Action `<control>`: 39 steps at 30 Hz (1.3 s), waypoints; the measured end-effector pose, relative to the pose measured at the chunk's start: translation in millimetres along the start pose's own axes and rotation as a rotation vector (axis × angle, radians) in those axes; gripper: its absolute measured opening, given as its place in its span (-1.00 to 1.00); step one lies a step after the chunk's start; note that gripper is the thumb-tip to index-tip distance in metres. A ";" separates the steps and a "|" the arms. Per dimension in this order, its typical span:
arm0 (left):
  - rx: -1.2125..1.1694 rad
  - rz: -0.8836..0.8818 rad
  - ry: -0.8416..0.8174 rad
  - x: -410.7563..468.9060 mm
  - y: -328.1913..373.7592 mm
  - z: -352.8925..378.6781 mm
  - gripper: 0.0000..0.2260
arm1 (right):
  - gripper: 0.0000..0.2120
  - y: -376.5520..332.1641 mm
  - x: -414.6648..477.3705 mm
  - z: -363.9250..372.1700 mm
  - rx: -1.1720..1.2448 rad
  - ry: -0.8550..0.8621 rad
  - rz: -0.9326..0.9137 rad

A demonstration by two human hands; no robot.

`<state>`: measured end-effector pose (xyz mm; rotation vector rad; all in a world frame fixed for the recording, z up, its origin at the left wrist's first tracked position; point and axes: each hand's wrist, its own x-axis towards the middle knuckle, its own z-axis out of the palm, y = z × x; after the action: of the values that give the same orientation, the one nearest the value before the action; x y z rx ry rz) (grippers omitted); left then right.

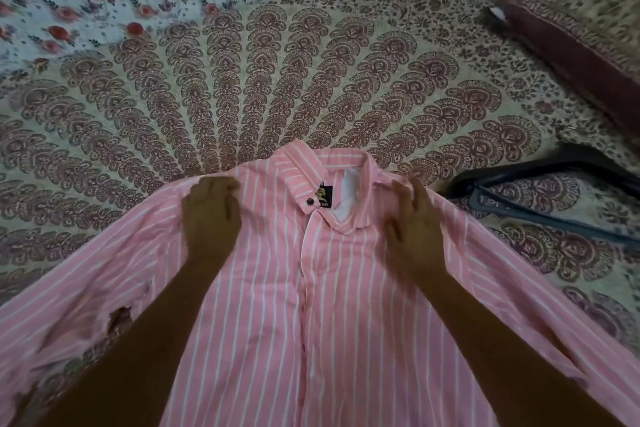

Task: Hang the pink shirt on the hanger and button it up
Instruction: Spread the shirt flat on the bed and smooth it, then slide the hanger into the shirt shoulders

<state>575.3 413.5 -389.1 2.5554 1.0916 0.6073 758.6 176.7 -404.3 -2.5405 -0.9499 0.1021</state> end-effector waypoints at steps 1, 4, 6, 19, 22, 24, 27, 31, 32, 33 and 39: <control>-0.004 0.026 -0.026 -10.0 3.7 -1.6 -0.73 | -0.54 1.6 -7.9 -2.3 0.013 -0.006 0.018; -0.067 0.061 -0.077 -23.2 34.5 -6.1 -0.77 | -0.57 5.7 -25.5 -20.9 0.053 -0.001 0.064; -0.124 0.099 -0.120 -25.4 60.2 -6.0 -0.78 | -0.59 9.3 -31.3 -39.0 0.047 0.022 0.094; -0.320 0.267 -0.291 -32.1 206.5 44.1 -0.78 | -0.41 122.2 -32.8 -130.9 -0.274 -0.085 0.410; -0.304 0.280 -0.317 -33.9 224.8 54.8 -0.79 | -0.41 143.0 -23.0 -127.9 -0.314 -0.206 0.412; -0.307 0.285 -0.337 -34.3 231.6 59.1 -0.80 | -0.48 151.0 -17.6 -126.6 -0.360 -0.203 0.390; -0.317 0.269 -0.354 -36.5 231.4 62.6 -0.79 | -0.71 154.3 -15.8 -131.3 -0.412 -0.142 0.293; -0.403 0.154 -0.385 -40.0 228.0 56.6 -0.86 | -0.82 142.2 -23.8 -140.9 -0.378 -0.047 0.082; -0.439 0.094 -0.398 -39.7 229.4 52.1 -0.88 | -0.82 133.7 -26.4 -142.8 -0.350 -0.039 0.048; -0.504 0.007 -0.426 -38.1 231.8 45.9 -0.86 | -0.82 125.2 -27.8 -143.9 -0.316 -0.038 0.024; -1.115 -0.684 -0.575 -14.5 233.5 -4.7 -0.62 | -0.75 53.8 -27.0 -146.5 -0.423 -0.070 -0.150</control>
<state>706.9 247.3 -289.9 1.1709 0.9207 0.1608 801.9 69.9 -295.7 -2.8453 -1.3028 -0.0617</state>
